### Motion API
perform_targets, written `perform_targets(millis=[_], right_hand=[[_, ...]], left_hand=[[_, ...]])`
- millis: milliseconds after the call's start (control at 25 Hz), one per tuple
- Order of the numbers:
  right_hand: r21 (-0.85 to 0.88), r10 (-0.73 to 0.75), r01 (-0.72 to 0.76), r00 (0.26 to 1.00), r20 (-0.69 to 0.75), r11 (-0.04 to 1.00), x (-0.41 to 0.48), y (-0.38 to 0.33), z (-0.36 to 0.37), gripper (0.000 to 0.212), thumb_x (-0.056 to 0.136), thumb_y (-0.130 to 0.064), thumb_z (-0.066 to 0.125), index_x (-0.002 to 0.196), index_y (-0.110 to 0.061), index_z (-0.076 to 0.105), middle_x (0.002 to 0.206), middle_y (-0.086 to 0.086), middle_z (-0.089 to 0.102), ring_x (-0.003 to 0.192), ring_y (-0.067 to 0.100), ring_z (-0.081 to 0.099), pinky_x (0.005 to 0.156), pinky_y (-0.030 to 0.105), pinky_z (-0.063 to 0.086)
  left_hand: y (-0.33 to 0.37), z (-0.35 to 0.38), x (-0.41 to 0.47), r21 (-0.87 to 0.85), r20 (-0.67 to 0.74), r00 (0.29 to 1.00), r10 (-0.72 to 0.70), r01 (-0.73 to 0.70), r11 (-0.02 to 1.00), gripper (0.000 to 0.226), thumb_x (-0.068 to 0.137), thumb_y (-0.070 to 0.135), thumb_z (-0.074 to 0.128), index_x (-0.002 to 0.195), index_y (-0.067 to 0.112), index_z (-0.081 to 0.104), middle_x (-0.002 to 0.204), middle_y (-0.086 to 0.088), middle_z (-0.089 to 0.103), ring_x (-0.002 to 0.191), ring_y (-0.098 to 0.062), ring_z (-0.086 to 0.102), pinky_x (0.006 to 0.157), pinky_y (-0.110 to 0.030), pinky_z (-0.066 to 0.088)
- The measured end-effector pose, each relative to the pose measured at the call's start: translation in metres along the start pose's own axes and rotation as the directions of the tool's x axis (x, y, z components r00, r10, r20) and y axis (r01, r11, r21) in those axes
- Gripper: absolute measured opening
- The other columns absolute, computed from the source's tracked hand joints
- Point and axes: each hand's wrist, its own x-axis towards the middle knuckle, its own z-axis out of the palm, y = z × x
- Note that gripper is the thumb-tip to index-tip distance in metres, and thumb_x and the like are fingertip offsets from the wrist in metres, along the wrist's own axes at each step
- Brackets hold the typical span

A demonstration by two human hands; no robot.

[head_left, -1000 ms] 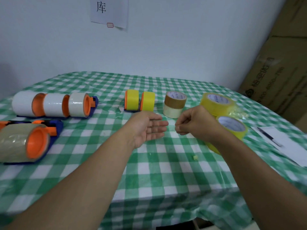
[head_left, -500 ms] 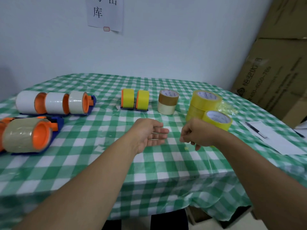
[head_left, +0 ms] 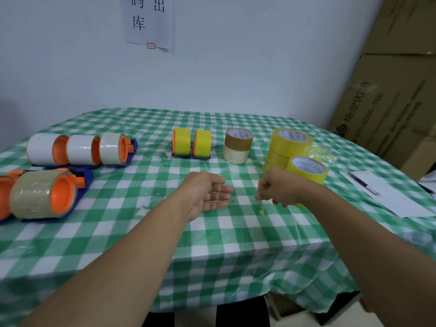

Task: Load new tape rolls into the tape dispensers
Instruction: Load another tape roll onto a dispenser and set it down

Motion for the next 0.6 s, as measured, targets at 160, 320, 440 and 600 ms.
perform_targets(millis=[160, 320, 440, 600], right_hand=[[-0.023, 0.020, -0.020, 1.000, 0.021, 1.000, 0.001, -0.001, -0.002, 0.021, 0.093, -0.020, 0.072, 0.076, -0.009, 0.069, 0.082, 0.010, 0.067, 0.068, 0.020, 0.059, 0.044, 0.021, 0.045], [-0.004, 0.010, -0.010, 1.000, -0.007, 1.000, 0.006, -0.011, -0.003, 0.023, 0.094, -0.023, 0.071, 0.085, -0.002, 0.070, 0.085, 0.014, 0.072, 0.065, 0.019, 0.061, 0.044, 0.022, 0.045], [0.011, -0.037, 0.037, 0.999, -0.027, 0.999, 0.019, -0.034, -0.004, 0.024, 0.095, -0.022, 0.068, 0.089, 0.001, 0.070, 0.076, 0.004, 0.071, 0.059, 0.015, 0.062, 0.044, 0.021, 0.046], [0.026, -0.136, 0.138, 0.989, -0.057, 0.990, 0.043, -0.083, -0.004, 0.025, 0.096, -0.025, 0.067, 0.088, -0.001, 0.071, 0.076, 0.004, 0.072, 0.061, 0.015, 0.063, 0.047, 0.023, 0.048]], left_hand=[[0.000, -0.003, 0.003, -0.006, -0.009, 1.000, 0.001, -0.001, 1.000, 0.019, 0.095, 0.007, 0.059, 0.111, -0.002, 0.064, 0.086, -0.014, 0.078, 0.070, -0.022, 0.070, 0.069, -0.036, 0.063], [0.004, -0.008, 0.005, -0.020, -0.022, 1.000, 0.003, -0.004, 1.000, 0.017, 0.096, 0.007, 0.058, 0.110, -0.002, 0.064, 0.081, -0.012, 0.077, 0.070, -0.022, 0.069, 0.066, -0.035, 0.063], [0.010, -0.017, 0.005, -0.028, -0.045, 0.999, 0.006, -0.008, 1.000, 0.015, 0.096, 0.008, 0.058, 0.106, -0.001, 0.064, 0.080, -0.011, 0.077, 0.068, -0.021, 0.069, 0.064, -0.034, 0.062], [0.024, -0.046, 0.009, -0.091, -0.200, 0.979, 0.048, -0.067, 0.994, 0.009, 0.096, 0.004, 0.055, 0.097, 0.001, 0.064, 0.080, -0.012, 0.074, 0.066, -0.020, 0.066, 0.063, -0.035, 0.061]])
